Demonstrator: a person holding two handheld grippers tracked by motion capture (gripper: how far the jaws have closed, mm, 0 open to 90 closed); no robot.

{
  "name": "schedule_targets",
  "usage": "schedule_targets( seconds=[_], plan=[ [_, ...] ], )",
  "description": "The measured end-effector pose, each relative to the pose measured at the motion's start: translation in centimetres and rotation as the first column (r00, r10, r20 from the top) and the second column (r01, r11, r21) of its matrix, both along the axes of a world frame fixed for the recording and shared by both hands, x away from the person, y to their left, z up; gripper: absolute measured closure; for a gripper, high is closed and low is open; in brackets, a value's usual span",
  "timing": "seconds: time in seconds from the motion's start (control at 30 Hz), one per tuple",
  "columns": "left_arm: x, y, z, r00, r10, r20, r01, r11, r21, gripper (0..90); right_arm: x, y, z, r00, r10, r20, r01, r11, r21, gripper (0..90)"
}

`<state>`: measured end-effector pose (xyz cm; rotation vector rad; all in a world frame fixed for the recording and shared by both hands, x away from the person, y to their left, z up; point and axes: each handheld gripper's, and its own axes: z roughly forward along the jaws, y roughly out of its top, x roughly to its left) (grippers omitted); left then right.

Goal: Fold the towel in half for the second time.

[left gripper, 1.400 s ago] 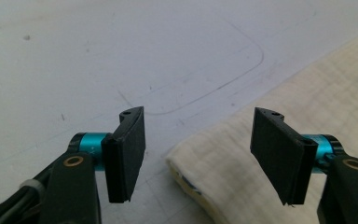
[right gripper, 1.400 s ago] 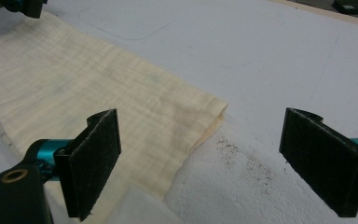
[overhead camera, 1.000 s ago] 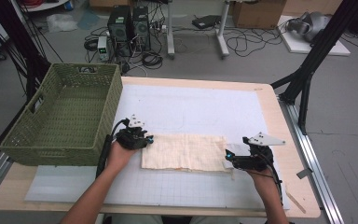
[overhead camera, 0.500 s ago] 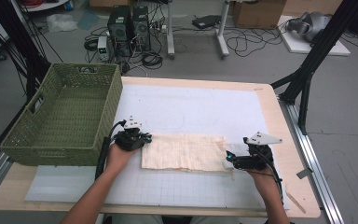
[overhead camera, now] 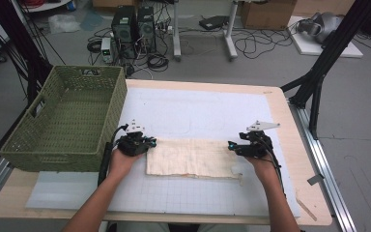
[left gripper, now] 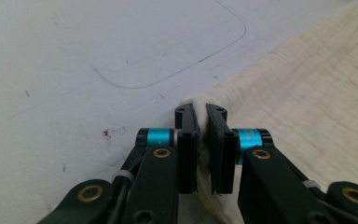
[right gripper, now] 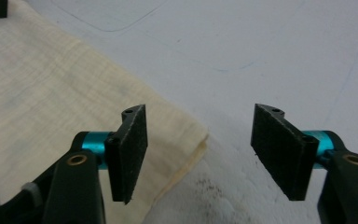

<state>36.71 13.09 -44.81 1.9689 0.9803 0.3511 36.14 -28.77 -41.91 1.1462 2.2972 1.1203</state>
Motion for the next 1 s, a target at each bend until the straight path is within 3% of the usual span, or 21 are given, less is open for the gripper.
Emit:
schedule_targets(
  seconds=[0.17, 0.4, 0.5, 0.7, 0.8, 0.87, 1.0],
  plan=[
    [0.0, 0.0, 0.0, 1.0000, 0.000, 0.001, 0.000, 1.0000, -0.001, 82.9, 1.5, 1.2, -0.8, 0.9987, 0.031, -0.040, -0.033, 0.998, -0.045, 49.9],
    [0.1, 0.0, -0.1, 1.0000, 0.000, -0.004, 0.000, 1.0000, 0.006, 82.9, 2.3, 2.0, -2.1, 0.9940, 0.055, -0.094, -0.064, 0.994, -0.087, 56.0],
    [0.1, 0.0, -0.1, 1.0000, -0.001, -0.005, 0.001, 1.0000, 0.007, 82.9, 2.3, 1.8, -2.1, 0.9930, 0.063, -0.100, -0.070, 0.995, -0.070, 61.2],
    [0.1, 0.1, -0.3, 0.9998, -0.003, -0.017, 0.003, 0.9999, 0.015, 83.9, 2.2, 1.9, -2.1, 0.9865, 0.117, -0.115, -0.122, 0.992, -0.038, 83.3],
    [0.0, 0.1, 0.0, 1.0000, 0.000, 0.006, 0.000, 1.0000, 0.008, 84.9, 2.0, 2.0, -2.1, 0.9869, 0.123, -0.104, -0.128, 0.991, -0.049, 85.8],
    [0.0, 0.4, 0.3, 0.9992, 0.020, 0.035, -0.019, 0.9996, -0.022, 85.0, 2.0, 2.0, -2.0, 0.9905, 0.112, -0.081, -0.118, 0.990, -0.075, 85.8],
    [0.2, 0.5, 0.9, 0.9969, 0.041, 0.067, -0.038, 0.9982, -0.046, 85.0, 1.8, 1.9, -1.1, 0.9974, 0.069, 0.023, -0.067, 0.995, -0.080, 85.8]
  ],
)
